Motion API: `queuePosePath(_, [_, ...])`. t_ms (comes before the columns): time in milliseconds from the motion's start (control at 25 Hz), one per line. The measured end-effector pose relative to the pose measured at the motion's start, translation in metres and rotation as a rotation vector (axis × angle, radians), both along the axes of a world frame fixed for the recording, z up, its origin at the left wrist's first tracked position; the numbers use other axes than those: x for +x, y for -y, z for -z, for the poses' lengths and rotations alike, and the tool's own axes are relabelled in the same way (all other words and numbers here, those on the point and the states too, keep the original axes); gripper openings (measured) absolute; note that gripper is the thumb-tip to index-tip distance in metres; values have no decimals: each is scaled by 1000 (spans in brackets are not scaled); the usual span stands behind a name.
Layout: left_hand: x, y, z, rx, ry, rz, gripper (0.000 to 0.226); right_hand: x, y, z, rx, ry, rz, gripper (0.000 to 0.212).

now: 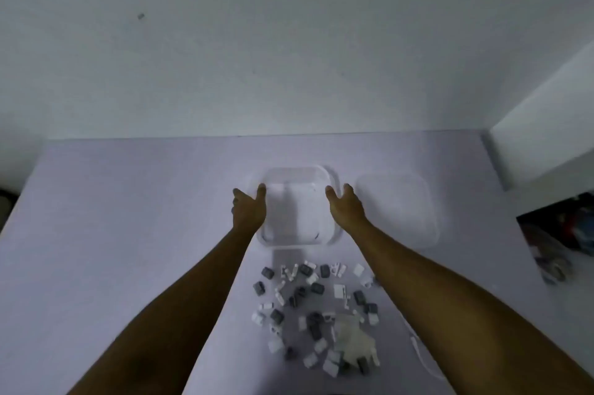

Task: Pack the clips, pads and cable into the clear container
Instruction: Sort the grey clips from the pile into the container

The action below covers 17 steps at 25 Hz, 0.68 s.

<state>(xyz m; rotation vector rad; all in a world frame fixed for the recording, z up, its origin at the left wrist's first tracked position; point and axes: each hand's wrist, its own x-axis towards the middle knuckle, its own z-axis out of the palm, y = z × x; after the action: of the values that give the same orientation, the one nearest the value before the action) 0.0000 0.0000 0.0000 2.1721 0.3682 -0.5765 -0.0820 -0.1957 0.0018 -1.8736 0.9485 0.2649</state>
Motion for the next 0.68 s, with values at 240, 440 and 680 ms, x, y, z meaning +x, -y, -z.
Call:
queuePosePath(240, [-11, 1, 6, -65, -59, -60, 78, -17, -18, 8, 159, -64, 13, 73])
queuePosePath(440, [-28, -34, -5, -95, -7, -156, 77, -27, -44, -13, 225, -1, -6, 70])
queuePosePath(680, [-62, -126, -27, -68, 62, -245, 73, -47, -127, -38, 267, 63, -112, 68])
